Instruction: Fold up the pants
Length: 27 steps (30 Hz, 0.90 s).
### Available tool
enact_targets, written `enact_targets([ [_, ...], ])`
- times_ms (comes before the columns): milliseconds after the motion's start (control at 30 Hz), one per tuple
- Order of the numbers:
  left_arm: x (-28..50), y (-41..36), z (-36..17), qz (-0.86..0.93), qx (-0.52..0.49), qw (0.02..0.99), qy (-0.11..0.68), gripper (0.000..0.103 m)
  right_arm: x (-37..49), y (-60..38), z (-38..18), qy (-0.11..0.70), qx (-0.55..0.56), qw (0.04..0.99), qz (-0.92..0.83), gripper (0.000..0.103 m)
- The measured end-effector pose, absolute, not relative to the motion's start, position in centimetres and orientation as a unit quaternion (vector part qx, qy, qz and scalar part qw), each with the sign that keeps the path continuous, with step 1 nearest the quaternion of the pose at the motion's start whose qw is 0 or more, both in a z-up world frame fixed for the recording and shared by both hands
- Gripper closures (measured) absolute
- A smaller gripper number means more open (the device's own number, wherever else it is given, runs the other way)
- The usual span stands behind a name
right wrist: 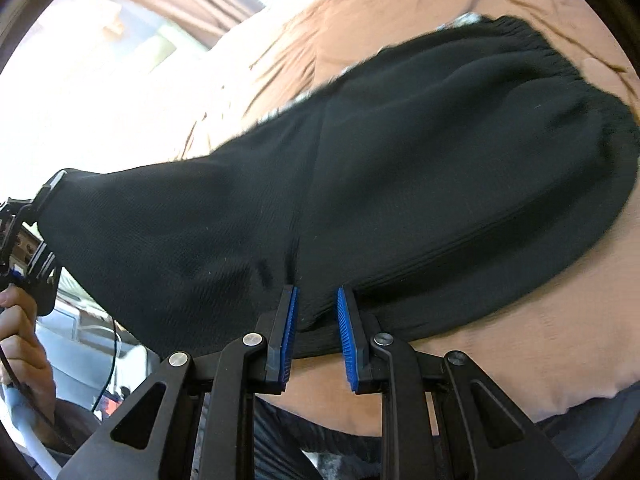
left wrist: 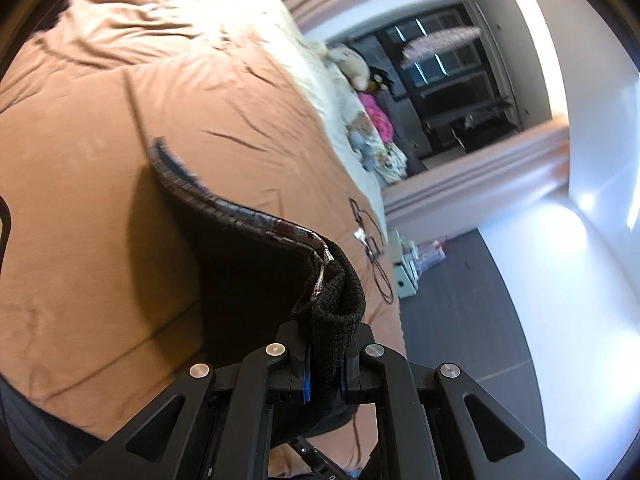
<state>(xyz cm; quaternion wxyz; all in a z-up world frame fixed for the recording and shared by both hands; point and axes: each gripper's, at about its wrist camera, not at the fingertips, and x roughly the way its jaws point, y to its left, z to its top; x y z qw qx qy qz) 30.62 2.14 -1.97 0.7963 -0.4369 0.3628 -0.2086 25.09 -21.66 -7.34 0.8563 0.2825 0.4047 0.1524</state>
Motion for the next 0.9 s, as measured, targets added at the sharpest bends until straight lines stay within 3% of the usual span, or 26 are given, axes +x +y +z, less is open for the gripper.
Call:
enact_targets([
  [67, 31.2, 0.6, -1.2, -0.220, -0.427, 0.797, 0.367, 0.094, 24.4, -23.2, -6.9, 0.392, 0.290, 0.860, 0.151, 0.080],
  [167, 31.9, -1.8, -0.3, -0.237, -0.410, 0.799, 0.371, 0.094, 23.0, -25.8, -6.1, 0.363, 0.301, 0.870, 0.139, 0.044],
  [200, 32.2, -2.7, 0.0, -0.243, -0.405, 0.799, 0.373, 0.094, 22.6, -26.3, -5.9, 0.357, 0.301, 0.874, 0.134, 0.041],
  [900, 34.4, -18.0, -1.1, -0.325, -0.325, 0.771, 0.442, 0.094, 15.8, -34.7, -7.2, 0.298, 0.345, 0.886, 0.088, 0.041],
])
